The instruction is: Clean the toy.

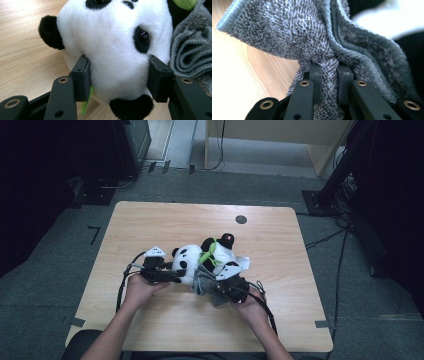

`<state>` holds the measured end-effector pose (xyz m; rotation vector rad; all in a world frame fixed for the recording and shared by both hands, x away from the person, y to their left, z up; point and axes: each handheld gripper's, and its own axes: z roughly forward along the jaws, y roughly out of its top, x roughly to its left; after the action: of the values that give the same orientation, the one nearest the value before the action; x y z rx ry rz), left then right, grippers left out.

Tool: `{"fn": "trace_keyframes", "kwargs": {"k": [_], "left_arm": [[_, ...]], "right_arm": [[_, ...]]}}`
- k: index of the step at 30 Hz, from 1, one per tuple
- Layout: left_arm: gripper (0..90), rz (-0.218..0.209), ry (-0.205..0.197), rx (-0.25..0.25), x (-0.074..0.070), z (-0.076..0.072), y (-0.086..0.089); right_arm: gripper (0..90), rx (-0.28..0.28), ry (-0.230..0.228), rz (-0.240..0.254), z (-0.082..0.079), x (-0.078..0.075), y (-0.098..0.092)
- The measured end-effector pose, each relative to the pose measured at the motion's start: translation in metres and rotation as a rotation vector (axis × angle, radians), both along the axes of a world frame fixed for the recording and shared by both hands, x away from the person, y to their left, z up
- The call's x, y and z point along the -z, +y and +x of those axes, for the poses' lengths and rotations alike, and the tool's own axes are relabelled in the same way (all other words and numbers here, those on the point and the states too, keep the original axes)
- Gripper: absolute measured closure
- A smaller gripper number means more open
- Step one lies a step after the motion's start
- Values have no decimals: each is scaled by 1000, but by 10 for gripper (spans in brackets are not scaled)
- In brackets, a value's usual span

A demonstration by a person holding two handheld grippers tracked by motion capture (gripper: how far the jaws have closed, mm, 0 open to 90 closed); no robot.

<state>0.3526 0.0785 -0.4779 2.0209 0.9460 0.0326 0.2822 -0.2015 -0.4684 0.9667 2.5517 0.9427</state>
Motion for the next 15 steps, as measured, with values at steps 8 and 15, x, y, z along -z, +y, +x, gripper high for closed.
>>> {"fn": "trace_keyframes", "kwargs": {"k": [8,15], "left_arm": [[452,-1,10,-1,0,1,0],[454,-16,29,-11,0,2,0]], "right_arm": [[792,31,-5,-20,1,-5,-20],[791,88,-42,-4,1,-20,-42]]}}
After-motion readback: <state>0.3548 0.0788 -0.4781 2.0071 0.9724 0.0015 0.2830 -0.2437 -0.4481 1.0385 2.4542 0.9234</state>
